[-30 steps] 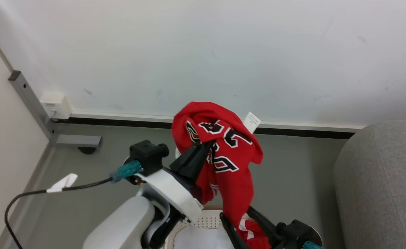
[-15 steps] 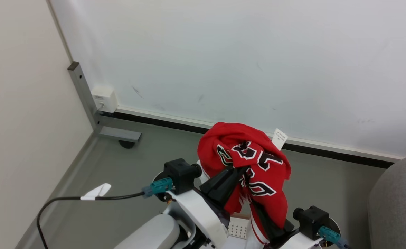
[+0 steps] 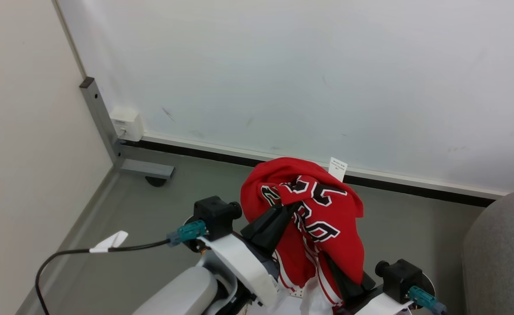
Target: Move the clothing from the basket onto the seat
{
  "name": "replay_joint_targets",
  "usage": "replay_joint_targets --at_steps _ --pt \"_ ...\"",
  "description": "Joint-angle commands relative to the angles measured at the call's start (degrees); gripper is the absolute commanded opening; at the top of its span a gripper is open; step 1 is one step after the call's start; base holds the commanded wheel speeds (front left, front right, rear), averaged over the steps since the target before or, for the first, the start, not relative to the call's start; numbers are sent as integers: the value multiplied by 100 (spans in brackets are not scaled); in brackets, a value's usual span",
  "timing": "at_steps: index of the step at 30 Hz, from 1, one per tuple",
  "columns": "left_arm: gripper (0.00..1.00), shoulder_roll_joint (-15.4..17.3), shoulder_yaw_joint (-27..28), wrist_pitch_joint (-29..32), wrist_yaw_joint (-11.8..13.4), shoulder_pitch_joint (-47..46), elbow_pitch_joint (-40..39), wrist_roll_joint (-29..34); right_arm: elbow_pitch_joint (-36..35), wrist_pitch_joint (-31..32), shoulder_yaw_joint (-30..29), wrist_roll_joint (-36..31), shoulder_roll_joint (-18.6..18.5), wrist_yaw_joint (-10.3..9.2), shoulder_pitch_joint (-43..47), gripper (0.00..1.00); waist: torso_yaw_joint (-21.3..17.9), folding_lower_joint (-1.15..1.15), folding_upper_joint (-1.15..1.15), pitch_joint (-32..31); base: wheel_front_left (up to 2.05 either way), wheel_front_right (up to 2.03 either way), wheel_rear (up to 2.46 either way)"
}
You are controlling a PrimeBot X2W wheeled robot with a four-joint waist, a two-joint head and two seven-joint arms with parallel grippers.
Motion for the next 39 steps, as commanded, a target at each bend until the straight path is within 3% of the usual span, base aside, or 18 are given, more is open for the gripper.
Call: replay_joint_targets --at_steps 1,8,9,10,11,21,39 --pt "0 77 37 -29 11 -2 9 -73 -53 4 -45 -59 -18 -12 53 0 -49 0 0 17 0 0 0" --pt "0 138 48 -14 20 27 31 -108 -286 4 -262 -114 -19 -12 158 0 -219 0 0 59 0 0 0" --pt "22 145 32 4 19 43 36 -96 -326 4 -304 -134 -19 -12 180 0 -258 0 0 63 0 0 0" --pt "80 155 16 22 15 63 43 -98 -378 4 -350 -166 -19 -12 186 0 -305 0 0 68 0 0 0" --pt "100 168 -9 46 6 82 47 -97 -431 3 -408 -187 -19 -12 204 0 -354 0 0 74 0 0 0" --pt "100 390 -98 -113 -11 387 -7 4 -898 2 -1068 -505 -18 -12 302 0 -1225 0 0 223 0 0 0" --pt "100 995 215 -384 62 686 -533 422 -2260 3 -2240 -1245 -11 -12 517 0 -3448 0 0 817 0 0 0"
